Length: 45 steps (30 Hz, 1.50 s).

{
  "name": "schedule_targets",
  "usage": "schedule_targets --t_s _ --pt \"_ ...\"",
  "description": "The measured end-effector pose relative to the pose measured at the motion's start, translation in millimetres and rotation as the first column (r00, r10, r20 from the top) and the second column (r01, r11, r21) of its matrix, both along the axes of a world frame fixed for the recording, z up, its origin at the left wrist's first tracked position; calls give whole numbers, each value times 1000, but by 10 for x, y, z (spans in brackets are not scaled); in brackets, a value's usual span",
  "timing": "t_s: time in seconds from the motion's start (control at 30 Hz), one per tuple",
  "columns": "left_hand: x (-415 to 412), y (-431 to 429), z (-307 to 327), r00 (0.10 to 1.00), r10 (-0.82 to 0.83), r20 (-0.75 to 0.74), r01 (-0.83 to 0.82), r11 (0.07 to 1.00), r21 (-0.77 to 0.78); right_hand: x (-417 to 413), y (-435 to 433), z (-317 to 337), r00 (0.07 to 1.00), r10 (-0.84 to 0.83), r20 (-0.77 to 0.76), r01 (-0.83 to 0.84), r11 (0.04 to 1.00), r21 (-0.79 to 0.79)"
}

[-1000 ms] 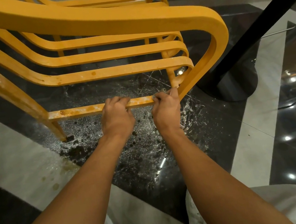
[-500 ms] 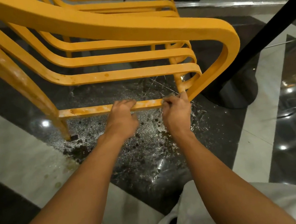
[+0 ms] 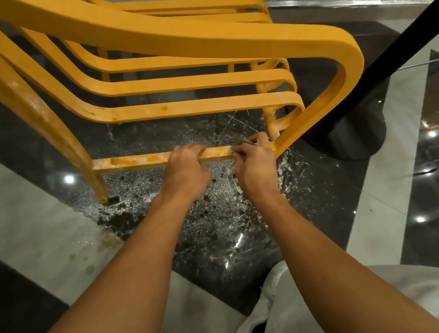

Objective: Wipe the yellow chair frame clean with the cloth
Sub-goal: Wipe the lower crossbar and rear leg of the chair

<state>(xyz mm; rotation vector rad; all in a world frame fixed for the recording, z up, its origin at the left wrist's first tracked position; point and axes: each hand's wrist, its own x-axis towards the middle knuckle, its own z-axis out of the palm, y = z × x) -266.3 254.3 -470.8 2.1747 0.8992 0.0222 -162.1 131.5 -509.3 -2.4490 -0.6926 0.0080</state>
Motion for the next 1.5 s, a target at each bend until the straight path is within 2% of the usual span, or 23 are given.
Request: schedule_targets --t_s 0.13,0.3,0.47,0.57,0.63,0.77,0.9,1.1,1.23,1.4,1.5 --pt "-80 33 18 997 71 -20 -69 995 75 105 -32 -1 995 -97 10 97 995 7" --pt "-167 43 -42 993 108 -55 -99 986 137 -43 -5 22 994 96 44 -96 995 0" --pt "-144 -16 -82 989 149 -5 -147 981 123 93 -78 -28 1000 -14 28 12 997 75" --pt "-173 4 -127 989 147 15 -148 983 105 16 -12 4 995 102 -3 -102 995 -5" --pt "-193 46 -143 992 125 -1 -125 988 87 85 -47 30 986 167 -18 -167 984 -62" --pt "-257 172 -137 998 22 -61 -17 997 80 238 -12 53 997 54 -52 -57 997 -56" --pt "-285 213 -83 993 -48 -110 57 995 79 54 44 42 978 203 -42 -205 977 -53" --pt "-319 226 -47 982 -92 -166 113 986 126 165 97 82 996 -2 -91 -3 999 -52" --pt "-283 173 8 989 -52 -136 73 985 158 74 130 103 989 111 -96 -119 990 -80" --pt "-249 112 -74 998 26 -64 -15 986 167 237 140 165 995 -18 -95 6 992 -122" --pt "-236 77 -164 999 39 -23 -33 980 197 37 238 159 988 119 -97 -130 985 -114"
